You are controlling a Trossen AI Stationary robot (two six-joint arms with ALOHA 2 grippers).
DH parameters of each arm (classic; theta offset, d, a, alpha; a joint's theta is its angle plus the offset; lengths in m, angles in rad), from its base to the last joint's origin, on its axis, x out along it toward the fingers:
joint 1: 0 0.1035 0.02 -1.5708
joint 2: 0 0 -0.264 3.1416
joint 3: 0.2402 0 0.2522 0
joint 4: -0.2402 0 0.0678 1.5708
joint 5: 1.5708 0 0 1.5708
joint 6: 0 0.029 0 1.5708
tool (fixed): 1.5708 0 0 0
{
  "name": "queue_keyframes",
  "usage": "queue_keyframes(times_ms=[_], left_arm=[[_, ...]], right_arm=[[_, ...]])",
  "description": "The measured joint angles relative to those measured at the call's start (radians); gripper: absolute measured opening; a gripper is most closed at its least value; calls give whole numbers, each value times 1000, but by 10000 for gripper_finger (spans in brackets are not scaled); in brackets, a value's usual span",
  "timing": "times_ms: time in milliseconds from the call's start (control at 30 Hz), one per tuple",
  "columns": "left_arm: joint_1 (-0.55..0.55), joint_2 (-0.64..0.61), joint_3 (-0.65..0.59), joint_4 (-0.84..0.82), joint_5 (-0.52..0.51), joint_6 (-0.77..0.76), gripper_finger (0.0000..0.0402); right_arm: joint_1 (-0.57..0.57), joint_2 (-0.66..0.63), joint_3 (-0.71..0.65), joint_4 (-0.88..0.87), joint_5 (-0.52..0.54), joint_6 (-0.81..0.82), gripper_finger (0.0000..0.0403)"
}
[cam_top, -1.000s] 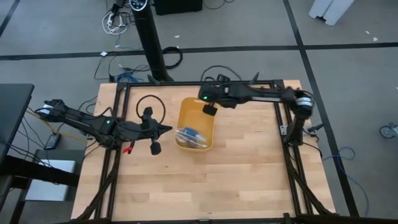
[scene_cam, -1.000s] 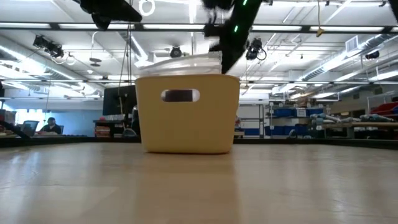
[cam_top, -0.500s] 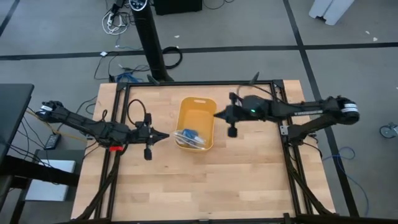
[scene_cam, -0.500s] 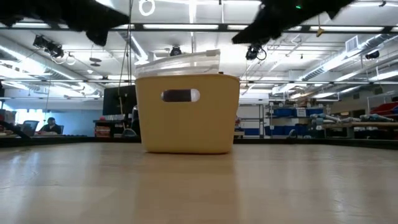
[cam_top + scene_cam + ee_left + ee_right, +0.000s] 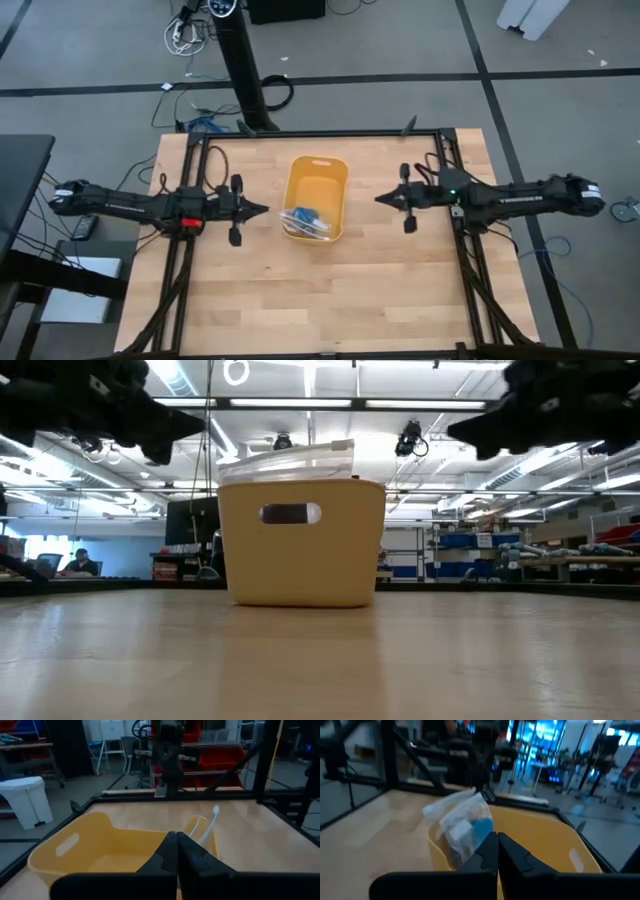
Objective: Roll bandage
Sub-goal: Return to Home Position
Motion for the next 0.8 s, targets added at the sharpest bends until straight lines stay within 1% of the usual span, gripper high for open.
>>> queue_keyframes(times_ms=[100,233,367,467,533,633,800], left_arm=[[-6,-120,-18,-111,-14,-1,1],[-29,-273,-17,-291,-78,-5,1],[-56,-432,-17,-451,-155,-8,1],[-72,-542,-17,-530,-164,-11,1],[-75,-598,-35,-527,-160,-11,1],[-65,-608,-91,-506,-125,-8,1],[-4,-594,-186,-341,-58,-7,1]], right_arm=[[1,-129,-63,-3,-6,9,0],[1,-278,-103,-93,30,32,0],[10,-398,-107,-203,44,33,0],[13,-484,-107,-249,50,18,0],[13,-539,-107,-286,56,3,0],[10,-579,-121,-270,40,-8,0],[-25,-540,-145,-250,11,22,0]])
